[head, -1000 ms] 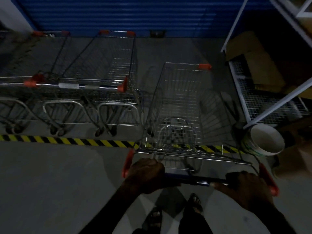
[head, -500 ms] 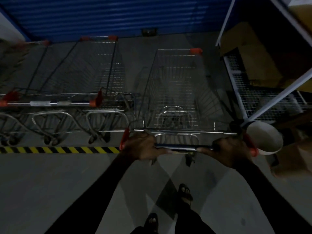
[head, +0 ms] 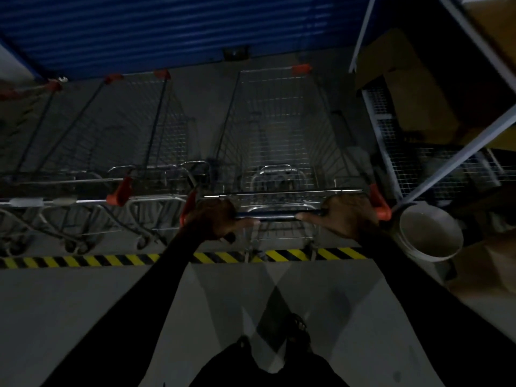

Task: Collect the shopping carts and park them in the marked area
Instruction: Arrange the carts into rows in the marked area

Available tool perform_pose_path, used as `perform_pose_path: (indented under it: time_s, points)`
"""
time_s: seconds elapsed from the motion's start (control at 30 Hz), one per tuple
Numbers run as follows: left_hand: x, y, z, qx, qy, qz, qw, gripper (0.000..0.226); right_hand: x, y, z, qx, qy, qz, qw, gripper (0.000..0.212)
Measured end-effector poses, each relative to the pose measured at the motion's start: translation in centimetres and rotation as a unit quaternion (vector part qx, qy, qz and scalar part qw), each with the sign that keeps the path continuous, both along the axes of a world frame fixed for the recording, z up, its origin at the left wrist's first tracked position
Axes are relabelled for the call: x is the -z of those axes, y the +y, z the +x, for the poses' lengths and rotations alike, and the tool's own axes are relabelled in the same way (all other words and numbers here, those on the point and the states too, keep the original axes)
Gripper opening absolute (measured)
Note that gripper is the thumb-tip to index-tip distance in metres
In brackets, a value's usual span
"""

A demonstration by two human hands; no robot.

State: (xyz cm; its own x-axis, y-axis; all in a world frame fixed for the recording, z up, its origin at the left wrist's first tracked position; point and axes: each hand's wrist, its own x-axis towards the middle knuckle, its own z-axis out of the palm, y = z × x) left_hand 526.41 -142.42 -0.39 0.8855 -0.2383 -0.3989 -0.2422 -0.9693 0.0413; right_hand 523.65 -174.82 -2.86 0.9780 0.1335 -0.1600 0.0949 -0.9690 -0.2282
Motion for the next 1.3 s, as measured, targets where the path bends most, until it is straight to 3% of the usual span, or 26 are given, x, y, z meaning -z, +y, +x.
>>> perform_pose_path:
  time_s: [0.17,0.47,0.57,0.77,0.87,0.97,1.1,1.2,1.3]
  points:
    - [-1.0,0.1,1.1,-0.008,0.008,0.007,1.000,0.083,-0.5,1.0,1.5,-0.013,-0.032,-0.029,0.999,0.098]
    - [0.9,4.8,4.9,-0.021,-0.007,0.001,1.000,0.108,-0.1,4.7,4.9,0.009,-0.014,-0.004,1.000,0.093]
    - [0.8,6.2,5.5,-0.012,-0.019,0.011,1.000,0.105,-0.8,6.1,5.3,0.007,-0.020,0.015,1.000,0.081]
    - [2.2,9.7,7.5,0.008,-0.035,-0.019,0.999,0.098,-0.4,8.7,6.4,0.002,-0.003,-0.007,1.000,0.091]
    - [2.3,10.8,7.9,0.007,-0.025,-0.044,0.999,0.098,-0.7,9.7,6.6,0.011,0.018,0.009,1.000,0.087]
    - [1.1,10.7,7.4,0.000,-0.028,-0.035,0.999,0.101,-0.2,10.1,6.6,0.013,-0.032,-0.004,0.999,0.087]
    - [0.3,10.8,6.2,0.018,-0.081,-0.030,0.996,0.088,0.3,10.1,6.5,0.013,-0.059,-0.005,0.998,0.087]
    - [0.1,10.9,6.2,0.021,-0.037,-0.038,0.998,0.084,0.1,10.5,6.2,0.009,-0.047,0.015,0.999,0.087]
    - [0.1,11.2,6.3,-0.007,-0.014,-0.052,0.999,0.096,-0.7,11.2,6.0,0.016,-0.032,0.008,0.999,0.088]
